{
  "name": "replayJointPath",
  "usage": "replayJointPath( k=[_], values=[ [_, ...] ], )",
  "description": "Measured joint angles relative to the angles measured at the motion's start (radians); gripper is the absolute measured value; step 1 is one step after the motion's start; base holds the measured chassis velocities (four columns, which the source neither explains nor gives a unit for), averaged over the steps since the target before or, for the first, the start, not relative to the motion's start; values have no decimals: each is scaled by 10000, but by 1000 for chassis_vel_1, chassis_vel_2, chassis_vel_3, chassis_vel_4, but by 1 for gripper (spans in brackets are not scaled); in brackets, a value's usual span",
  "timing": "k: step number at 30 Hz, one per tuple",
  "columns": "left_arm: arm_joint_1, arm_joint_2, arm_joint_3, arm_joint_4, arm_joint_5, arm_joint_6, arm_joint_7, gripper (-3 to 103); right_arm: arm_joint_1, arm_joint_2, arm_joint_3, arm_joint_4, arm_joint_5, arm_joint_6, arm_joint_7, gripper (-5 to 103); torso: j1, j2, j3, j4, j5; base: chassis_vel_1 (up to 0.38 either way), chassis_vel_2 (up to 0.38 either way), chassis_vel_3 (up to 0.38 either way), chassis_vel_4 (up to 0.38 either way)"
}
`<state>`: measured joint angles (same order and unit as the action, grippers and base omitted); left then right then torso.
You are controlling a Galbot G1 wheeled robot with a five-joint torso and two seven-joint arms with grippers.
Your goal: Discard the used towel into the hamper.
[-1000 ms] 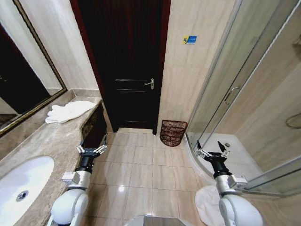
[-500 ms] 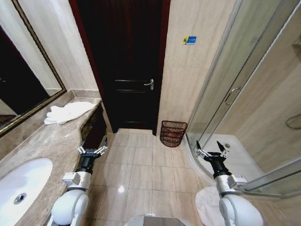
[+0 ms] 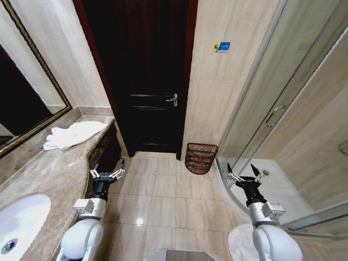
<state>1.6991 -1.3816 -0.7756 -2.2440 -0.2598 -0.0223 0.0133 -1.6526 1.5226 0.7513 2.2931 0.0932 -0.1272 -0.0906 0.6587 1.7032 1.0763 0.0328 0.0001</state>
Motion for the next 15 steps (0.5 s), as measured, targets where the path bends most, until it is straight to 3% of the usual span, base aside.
replayJointPath(
  k=[15],
  values=[
    [152,-156,-27,0,88,-52,561,100,-79,-20,-12,-172,-5,131,6,100,3,0,0,1,0,-50,90,92,-66]
  ],
)
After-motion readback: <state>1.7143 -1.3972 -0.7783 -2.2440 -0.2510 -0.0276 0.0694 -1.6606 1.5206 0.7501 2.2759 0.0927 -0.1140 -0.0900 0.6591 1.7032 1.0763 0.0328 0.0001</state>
